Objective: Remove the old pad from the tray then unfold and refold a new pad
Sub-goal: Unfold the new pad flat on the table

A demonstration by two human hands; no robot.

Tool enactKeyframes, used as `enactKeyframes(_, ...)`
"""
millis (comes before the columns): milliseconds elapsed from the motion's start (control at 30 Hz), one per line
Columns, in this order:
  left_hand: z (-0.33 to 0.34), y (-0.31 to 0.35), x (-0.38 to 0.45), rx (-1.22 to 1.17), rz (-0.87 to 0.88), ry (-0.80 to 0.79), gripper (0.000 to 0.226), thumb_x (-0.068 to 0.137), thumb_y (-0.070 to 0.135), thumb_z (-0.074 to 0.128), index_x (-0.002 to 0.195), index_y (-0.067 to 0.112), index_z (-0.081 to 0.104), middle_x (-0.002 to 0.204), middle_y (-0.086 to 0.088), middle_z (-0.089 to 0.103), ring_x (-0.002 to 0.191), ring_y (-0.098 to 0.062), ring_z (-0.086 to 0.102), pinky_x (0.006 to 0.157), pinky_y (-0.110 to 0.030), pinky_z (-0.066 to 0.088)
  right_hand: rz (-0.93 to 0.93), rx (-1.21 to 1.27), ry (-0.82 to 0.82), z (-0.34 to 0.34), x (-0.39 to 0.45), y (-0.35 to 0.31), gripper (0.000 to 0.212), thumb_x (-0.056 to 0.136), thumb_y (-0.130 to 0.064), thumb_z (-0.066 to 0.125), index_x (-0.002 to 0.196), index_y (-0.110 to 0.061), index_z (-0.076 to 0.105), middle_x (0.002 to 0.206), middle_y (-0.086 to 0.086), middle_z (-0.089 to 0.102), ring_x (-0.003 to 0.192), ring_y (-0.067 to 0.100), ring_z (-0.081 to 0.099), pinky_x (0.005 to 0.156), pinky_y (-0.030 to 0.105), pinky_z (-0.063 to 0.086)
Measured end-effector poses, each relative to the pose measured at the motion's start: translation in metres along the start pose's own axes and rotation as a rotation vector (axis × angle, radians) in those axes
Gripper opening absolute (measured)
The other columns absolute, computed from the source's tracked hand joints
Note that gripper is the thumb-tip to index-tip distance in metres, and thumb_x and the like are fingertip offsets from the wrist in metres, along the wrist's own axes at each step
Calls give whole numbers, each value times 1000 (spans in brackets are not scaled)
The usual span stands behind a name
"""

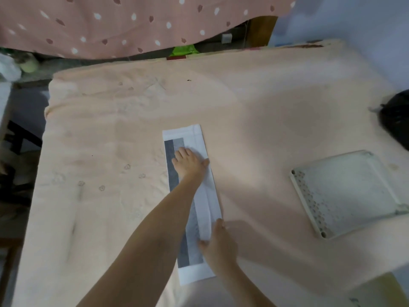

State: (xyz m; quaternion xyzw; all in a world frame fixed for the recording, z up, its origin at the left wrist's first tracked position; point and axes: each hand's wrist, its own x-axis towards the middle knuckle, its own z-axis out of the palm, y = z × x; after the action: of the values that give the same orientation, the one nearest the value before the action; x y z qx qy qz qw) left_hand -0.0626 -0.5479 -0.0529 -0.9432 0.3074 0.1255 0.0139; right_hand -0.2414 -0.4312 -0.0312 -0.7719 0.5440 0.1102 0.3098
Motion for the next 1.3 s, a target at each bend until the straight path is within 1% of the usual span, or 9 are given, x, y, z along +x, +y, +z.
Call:
enactKeyframes(167,4,1,4,4,10,30,82,87,65,38,137,1,33,131,-12,42,119,-27,40,94,-35,36,-24,100,-27,3,-3,2,20,91,-40,52,85,-26,38,69,-11,42,62,7,44,64,27,40)
enactKeyframes(267,5,-1,0,-5,17,40,72,91,58,36,135,1,34,129,-12,43,117,-27,41,93,-34,36,-100,-22,8,7,-10,-4,38,97,-40,39,65,-28,21,60,-7,33,50,3,31,52,24,28)
enactKeyframes(500,-4,-11,-2,74,73,51,51,96,37,33,134,3,36,128,-11,44,113,-26,44,91,-34,35,-277,-104,109,5,-18,-18,31,102,-36,24,111,-16,45,82,0,62,78,19,62,61,27,32)
enactKeyframes(667,-16,-6,-15,21,111,-16,69,87,66,31,117,5,44,110,-9,52,95,-26,55,66,-34,38,-325,-147,128,3,-30,-32,33,102,-36,21,120,-17,42,94,4,66,88,25,64,64,29,29)
enactKeyframes(833,-29,-11,-27,213,166,-100,36,89,26,54,116,5,41,101,-5,59,85,-19,63,53,-26,39,-389,-125,146,-1,-40,-42,30,101,-33,27,117,-15,45,86,7,67,81,27,64,62,30,31)
enactKeyframes(900,-39,-17,-33,339,248,-128,47,72,6,64,112,6,40,80,2,53,77,-10,64,45,-22,28,-416,-226,279,-7,-46,-44,22,93,-34,51,101,-14,58,63,3,65,57,20,64,52,25,31)
enactKeyframes(1000,-52,-24,-36,437,294,-122,56,66,2,67,114,4,39,63,1,33,60,-5,55,40,-20,22,-399,-329,393,-14,-52,-50,27,61,-36,85,63,-19,63,30,-3,43,23,8,41,37,19,14)
enactKeyframes(1167,-66,-27,-31,430,282,-40,66,65,6,70,121,2,36,60,4,36,49,-7,40,39,-20,20,-368,-307,445,-25,-54,-54,32,53,-36,89,56,-17,62,28,-1,40,21,9,38,27,16,23)
enactKeyframes(1300,-76,-20,-37,411,293,-11,63,69,7,69,123,1,35,61,2,35,51,-6,45,39,-20,20,-353,-273,337,-38,-55,-49,22,94,-32,53,100,-12,59,62,4,61,59,18,65,51,26,42)
